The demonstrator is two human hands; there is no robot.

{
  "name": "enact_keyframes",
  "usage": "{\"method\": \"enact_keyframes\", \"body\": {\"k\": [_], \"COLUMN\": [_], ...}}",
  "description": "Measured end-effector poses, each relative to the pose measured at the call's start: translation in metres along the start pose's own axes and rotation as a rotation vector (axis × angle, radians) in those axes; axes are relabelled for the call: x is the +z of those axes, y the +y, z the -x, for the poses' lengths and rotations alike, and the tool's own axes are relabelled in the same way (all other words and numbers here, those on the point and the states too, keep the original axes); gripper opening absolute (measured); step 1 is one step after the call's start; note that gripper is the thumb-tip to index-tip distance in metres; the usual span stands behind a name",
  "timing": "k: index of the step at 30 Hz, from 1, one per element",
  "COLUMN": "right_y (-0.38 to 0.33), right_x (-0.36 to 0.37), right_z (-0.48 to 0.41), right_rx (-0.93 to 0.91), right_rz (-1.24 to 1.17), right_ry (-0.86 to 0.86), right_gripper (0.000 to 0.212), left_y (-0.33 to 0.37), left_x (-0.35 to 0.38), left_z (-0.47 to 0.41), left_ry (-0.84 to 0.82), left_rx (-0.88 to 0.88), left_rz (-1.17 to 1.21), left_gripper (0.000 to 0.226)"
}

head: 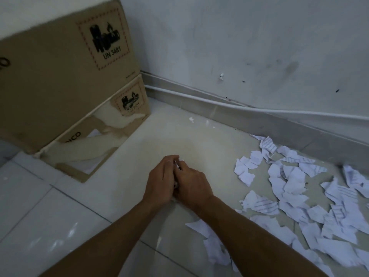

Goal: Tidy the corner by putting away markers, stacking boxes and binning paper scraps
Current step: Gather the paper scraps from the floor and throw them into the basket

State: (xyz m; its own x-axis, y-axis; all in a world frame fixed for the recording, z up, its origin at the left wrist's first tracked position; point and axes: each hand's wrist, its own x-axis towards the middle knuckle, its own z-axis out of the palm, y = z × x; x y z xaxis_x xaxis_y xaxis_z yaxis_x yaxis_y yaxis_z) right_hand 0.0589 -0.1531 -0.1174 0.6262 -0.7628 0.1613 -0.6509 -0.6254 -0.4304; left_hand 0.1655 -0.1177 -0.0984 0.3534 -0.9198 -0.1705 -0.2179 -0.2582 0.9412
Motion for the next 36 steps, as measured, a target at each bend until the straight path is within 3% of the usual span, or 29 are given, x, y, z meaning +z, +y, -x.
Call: {"method": "enact_keyframes", "body": {"k": [8, 11, 17, 24, 32, 36], "right_y": [-0.034, -0.057, -0.122, -0.212, -0.303, -0.356], "right_x": [-0.041, -0.058, -0.089, -0.106, -0.107, -0.108], "right_z": [-0.012, -0.019, -0.031, -0.038, -0.037, -0.041], "right_rx": [-0.103, -0.14, -0.321, -0.516, -0.653, -0.702], "right_rz": [0.003, 0.006, -0.02, -0.114, -0.217, -0.207], "right_ry": [0.023, 0.098, 0.225, 0.246, 0.237, 0.222], "right_gripper": [0.047, 0.056, 0.049, 0.05, 0.051, 0.054], "left_y": [0.034, 0.054, 0.088, 0.112, 0.121, 0.128], "left_x": [-0.033, -0.052, -0.111, -0.192, -0.264, -0.309], "left_z": [0.015, 0.024, 0.052, 0.105, 0.164, 0.198], "left_ry": [0.064, 0.108, 0.23, 0.369, 0.566, 0.643], "left_rx": [0.034, 0.074, 0.14, 0.236, 0.227, 0.245], "left_rz": [-0.007, 0.033, 0.096, 0.02, -0.017, -0.072], "left_gripper": [0.034, 0.039, 0.048, 0.045, 0.048, 0.077]}}
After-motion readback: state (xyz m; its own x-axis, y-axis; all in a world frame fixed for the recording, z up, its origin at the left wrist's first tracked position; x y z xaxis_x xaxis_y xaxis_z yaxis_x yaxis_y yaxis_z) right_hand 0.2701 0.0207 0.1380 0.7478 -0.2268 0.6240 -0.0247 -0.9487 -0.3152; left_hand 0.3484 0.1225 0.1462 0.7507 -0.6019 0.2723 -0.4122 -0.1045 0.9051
